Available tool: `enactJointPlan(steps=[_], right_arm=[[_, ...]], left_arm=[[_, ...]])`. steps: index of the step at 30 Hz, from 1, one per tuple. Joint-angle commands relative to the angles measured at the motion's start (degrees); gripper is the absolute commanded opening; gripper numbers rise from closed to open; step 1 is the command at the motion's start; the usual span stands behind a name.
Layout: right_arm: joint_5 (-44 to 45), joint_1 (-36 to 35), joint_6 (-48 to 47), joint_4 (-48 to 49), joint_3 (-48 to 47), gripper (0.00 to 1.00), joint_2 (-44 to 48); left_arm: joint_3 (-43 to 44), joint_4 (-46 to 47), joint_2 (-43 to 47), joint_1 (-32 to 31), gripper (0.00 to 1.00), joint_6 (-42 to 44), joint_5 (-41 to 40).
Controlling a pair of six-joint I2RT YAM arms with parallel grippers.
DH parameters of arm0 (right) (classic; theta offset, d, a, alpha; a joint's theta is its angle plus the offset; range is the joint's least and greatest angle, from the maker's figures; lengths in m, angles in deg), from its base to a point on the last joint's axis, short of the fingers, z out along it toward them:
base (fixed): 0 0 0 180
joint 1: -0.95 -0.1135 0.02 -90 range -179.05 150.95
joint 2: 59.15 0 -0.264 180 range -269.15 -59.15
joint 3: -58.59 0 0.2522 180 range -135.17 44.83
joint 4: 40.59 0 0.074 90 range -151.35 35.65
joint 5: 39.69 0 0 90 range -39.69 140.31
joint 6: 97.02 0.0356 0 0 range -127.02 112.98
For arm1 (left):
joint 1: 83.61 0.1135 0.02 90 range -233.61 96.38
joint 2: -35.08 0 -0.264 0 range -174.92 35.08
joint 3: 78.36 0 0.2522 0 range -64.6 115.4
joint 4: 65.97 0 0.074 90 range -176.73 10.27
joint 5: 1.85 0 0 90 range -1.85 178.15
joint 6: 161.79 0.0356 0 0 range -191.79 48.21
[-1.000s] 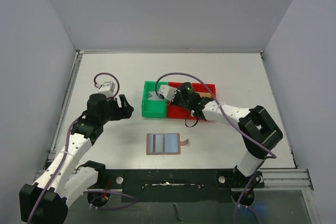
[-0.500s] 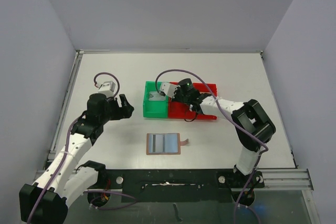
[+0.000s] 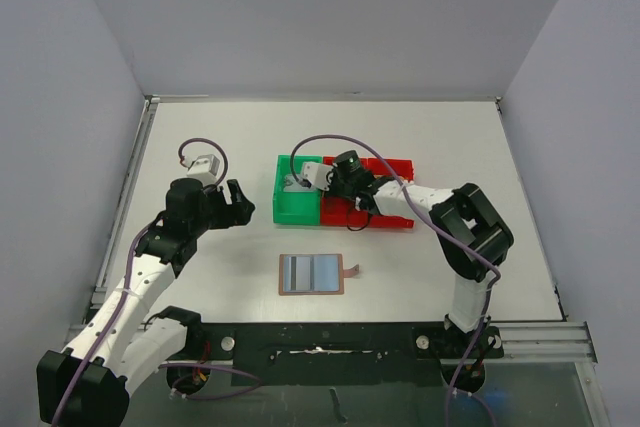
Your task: Take the credit cards out of the card holder
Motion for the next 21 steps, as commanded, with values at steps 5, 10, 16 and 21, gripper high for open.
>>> enactJointPlan(steps=[5, 10, 16, 21], right_arm=[[-2.5, 0.7, 0.7, -0.5, -2.1, 0.27, 0.2], [-3.2, 1.0, 0.7, -1.5, -2.3, 0.27, -0.1], [-0.9, 1.4, 0.6, -2.2, -2.9, 0.40, -1.7], [-0.4, 1.4, 1.7, -0.9, -2.7, 0.40, -1.5]], left_arm=[[0.3, 3.2, 0.8, 0.5, 0.75, 1.4, -0.6], [0.2, 3.4, 0.7, 0.5, 0.75, 1.4, -0.3], [-0.1, 3.8, 0.5, 0.5, 0.75, 1.4, 0.5], [0.0, 3.9, 0.2, 0.5, 0.75, 1.5, 0.8]])
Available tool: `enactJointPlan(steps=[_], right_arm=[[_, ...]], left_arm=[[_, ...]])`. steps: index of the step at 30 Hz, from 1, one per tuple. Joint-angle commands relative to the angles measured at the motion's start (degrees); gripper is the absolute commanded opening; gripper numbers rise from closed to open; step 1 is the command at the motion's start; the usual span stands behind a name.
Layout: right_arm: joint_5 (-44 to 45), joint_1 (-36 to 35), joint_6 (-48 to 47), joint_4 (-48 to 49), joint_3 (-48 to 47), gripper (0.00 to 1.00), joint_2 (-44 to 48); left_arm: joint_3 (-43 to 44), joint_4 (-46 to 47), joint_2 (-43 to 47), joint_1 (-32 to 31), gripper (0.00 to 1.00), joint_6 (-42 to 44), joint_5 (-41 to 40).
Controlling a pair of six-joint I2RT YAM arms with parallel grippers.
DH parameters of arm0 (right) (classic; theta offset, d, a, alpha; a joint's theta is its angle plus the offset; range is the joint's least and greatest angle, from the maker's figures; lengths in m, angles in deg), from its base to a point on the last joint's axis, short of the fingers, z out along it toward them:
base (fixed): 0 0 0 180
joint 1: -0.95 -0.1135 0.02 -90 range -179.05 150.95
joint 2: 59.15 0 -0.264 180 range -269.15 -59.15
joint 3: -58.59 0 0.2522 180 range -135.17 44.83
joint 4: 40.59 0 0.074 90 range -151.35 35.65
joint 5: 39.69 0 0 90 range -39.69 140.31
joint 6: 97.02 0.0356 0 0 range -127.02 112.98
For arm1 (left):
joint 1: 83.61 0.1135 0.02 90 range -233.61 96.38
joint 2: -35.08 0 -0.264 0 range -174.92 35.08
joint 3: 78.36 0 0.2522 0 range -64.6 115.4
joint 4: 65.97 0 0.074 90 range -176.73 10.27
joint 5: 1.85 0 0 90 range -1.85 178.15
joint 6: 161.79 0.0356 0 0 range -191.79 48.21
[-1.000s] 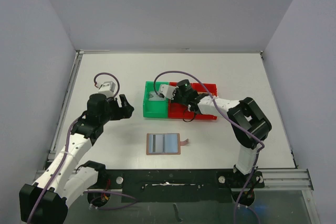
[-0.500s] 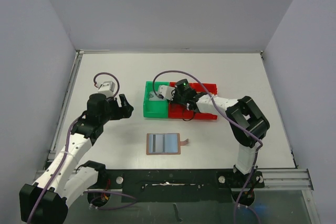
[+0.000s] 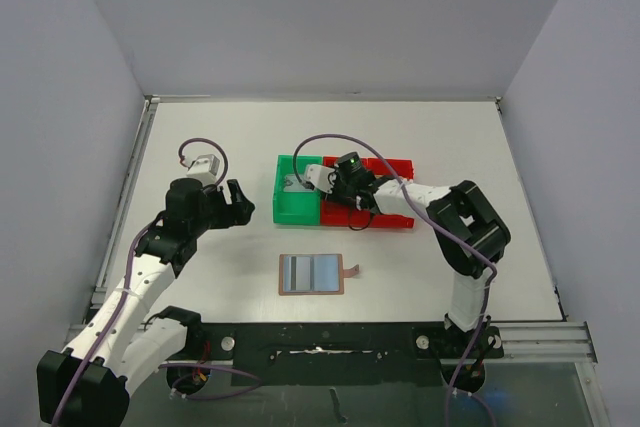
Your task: Take the credit cards out of the card holder
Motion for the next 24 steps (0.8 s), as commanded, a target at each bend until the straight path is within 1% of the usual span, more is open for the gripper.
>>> enactJointPlan(steps=[1, 5, 9, 13, 19, 20, 21, 22, 23, 24], right_arm=[[1.8, 0.3, 1.4, 2.4, -1.8, 0.40, 0.4], [1.8, 0.3, 4.0, 5.2, -1.2, 0.41, 2.8], [2.1, 0.1, 5.8, 7.7, -0.2, 0.44, 7.0], [2.8, -0.1, 7.7, 10.3, 2.3, 0.43, 12.2], [3.3, -0.4, 17.4, 16.0, 8.1, 0.45, 23.6], [3.6, -0.4, 20.2, 17.2, 10.0, 0.47, 25.8], [4.0, -0.4, 24.2, 18.9, 11.5, 0.50, 28.2], [4.0, -0.1, 28.8, 19.9, 12.9, 0.57, 30.4], [3.3, 0.2, 35.2, 20.2, 14.1, 0.66, 32.1], [1.7, 0.5, 39.5, 19.4, 15.0, 0.76, 34.0]], left_arm=[[0.0, 3.6, 0.2, 0.4, 0.75, 1.2, 0.9], [-0.1, 3.7, 0.1, 0.4, 0.75, 1.2, 1.0], [-0.1, 3.7, 0.0, 0.4, 0.75, 1.2, 1.2], [-0.1, 3.8, -0.1, 0.4, 0.75, 1.2, 1.5], [-0.2, 3.9, -0.1, 0.4, 0.75, 1.4, 1.8], [-0.2, 3.9, -0.2, 0.4, 0.75, 1.4, 1.9], [-0.2, 4.0, -0.3, 0.4, 0.75, 1.4, 2.0], [-0.2, 4.0, -0.4, 0.4, 0.75, 1.4, 2.1], [-0.2, 4.0, -0.5, 0.4, 0.75, 1.4, 2.3], [-0.2, 4.0, -0.7, 0.4, 0.75, 1.4, 2.4]])
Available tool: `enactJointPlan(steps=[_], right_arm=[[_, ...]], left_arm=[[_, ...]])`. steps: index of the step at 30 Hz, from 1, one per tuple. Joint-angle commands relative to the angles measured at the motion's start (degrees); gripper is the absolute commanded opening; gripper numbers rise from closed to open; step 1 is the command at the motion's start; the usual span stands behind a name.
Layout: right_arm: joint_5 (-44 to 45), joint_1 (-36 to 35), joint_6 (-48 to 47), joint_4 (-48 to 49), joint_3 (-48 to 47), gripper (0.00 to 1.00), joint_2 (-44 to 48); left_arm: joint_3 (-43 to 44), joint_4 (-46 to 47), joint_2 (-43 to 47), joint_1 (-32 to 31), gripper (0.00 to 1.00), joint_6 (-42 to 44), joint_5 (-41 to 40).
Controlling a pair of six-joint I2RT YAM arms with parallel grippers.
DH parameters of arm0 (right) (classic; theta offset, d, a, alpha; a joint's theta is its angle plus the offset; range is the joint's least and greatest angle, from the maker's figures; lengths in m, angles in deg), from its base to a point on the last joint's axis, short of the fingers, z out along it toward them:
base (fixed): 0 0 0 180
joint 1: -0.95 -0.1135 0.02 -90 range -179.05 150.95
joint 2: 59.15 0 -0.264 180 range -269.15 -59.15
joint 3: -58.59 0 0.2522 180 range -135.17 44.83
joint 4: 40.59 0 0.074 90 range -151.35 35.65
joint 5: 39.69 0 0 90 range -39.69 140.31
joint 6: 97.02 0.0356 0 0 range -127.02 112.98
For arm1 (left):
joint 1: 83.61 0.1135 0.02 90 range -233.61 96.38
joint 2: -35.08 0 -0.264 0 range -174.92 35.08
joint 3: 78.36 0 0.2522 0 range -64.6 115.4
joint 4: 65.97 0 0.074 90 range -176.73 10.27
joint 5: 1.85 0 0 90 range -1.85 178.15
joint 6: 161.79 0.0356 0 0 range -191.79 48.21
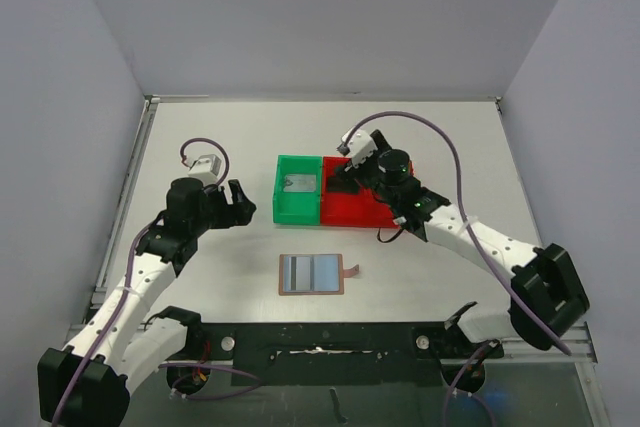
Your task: Take the credit cards out of the card holder
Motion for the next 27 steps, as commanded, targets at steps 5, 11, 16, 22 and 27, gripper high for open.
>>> enactJointPlan(steps=[5, 11, 16, 22, 27], right_arm=[[-7.2, 0.7, 35.0, -5.4, 1.6, 0.87, 6.6], [-4.4, -4.6, 49.6, -17.4, -3.2, 0.69, -1.4], [13.0, -18.3, 61.4, -19.2, -2.8, 0.66, -4.6], [22.2, -27.5, 78.4, -18.9, 0.5, 0.64, -6.4], [18.4, -29.1, 84.8, -13.0, 5.6, 0.61, -7.6]], left_arm=[[-0.1, 3.7, -1.1, 0.4, 0.75, 1.1, 2.1], [0.1, 3.6, -2.5, 0.3, 0.75, 1.0, 2.2], [0.3, 3.2, -3.3, 0.4, 0.75, 1.0, 1.6], [0.4, 3.2, -4.3, 0.5, 0.75, 0.8, 2.3], [0.5, 3.0, -5.0, 0.4, 0.73, 0.5, 2.5]])
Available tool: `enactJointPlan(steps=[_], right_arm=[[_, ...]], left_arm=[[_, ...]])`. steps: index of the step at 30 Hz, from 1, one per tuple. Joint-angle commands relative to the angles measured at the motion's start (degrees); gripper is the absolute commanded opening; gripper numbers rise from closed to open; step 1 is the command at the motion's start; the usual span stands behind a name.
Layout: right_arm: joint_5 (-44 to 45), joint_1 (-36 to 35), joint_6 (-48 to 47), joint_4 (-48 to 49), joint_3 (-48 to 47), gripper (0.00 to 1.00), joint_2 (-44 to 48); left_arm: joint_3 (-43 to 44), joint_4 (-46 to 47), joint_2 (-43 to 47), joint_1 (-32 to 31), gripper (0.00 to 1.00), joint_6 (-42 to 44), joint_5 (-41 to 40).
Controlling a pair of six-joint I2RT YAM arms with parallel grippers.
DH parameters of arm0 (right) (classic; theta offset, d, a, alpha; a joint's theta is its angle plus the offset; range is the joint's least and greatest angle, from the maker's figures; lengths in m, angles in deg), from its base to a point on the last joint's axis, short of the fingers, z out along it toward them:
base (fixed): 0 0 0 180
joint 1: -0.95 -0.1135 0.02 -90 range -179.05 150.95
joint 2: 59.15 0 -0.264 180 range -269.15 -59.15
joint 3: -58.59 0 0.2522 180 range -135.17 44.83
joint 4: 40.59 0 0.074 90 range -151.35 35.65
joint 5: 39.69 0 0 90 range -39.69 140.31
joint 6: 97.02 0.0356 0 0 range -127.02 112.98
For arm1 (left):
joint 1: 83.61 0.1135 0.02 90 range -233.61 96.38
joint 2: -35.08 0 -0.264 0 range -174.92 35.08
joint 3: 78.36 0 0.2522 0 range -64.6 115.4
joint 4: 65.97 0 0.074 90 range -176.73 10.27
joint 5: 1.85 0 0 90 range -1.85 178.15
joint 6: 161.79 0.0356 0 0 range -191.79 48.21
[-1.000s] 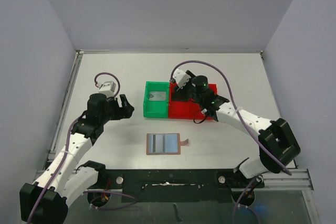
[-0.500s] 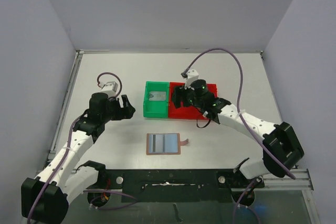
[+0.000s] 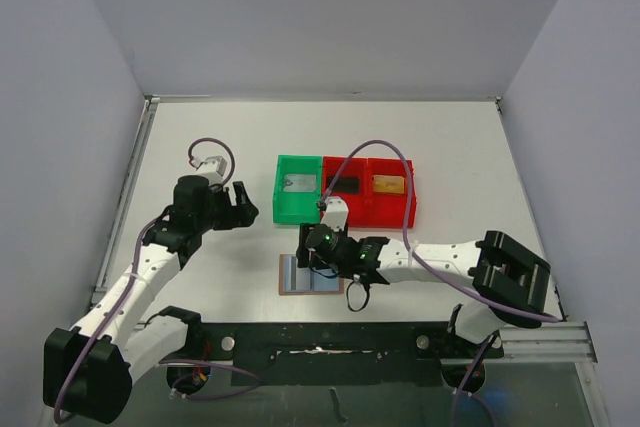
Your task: Take the credit cards out of the card holder
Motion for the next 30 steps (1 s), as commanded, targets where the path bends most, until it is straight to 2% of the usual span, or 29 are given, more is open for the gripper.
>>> enactJointPlan(steps=[1, 9, 13, 18, 22, 30], right_arm=[[1.9, -0.2, 10.2, 5.4, 3.0, 0.60, -0.7], [-5.2, 0.3, 11.0, 12.4, 6.3, 0.36, -1.9], [-7.0, 0.4, 11.9, 13.9, 6.4, 0.34, -3.2], [-7.8, 0.5, 13.7, 12.8, 5.9, 0.28, -5.0], [-7.9, 0.3, 15.4, 10.9, 6.0, 0.25, -5.8], [-6.1, -0.1, 14.0, 8.9, 6.1, 0.26, -2.3]], left_arm=[[0.5, 2.8, -0.2, 0.2, 0.72, 0.0, 1.2], [1.3, 0.3, -1.9, -0.8, 0.69, -3.1, 1.9], [0.4, 0.3, -2.3, -2.3, 0.67, -7.2, 4.4], [-2.1, 2.1, -1.5, -6.4, 0.61, -13.9, 7.0], [-3.4, 1.8, -1.0, -9.7, 0.55, -15.7, 6.5], [-5.2, 1.1, -0.8, -14.7, 0.52, -17.2, 5.3]])
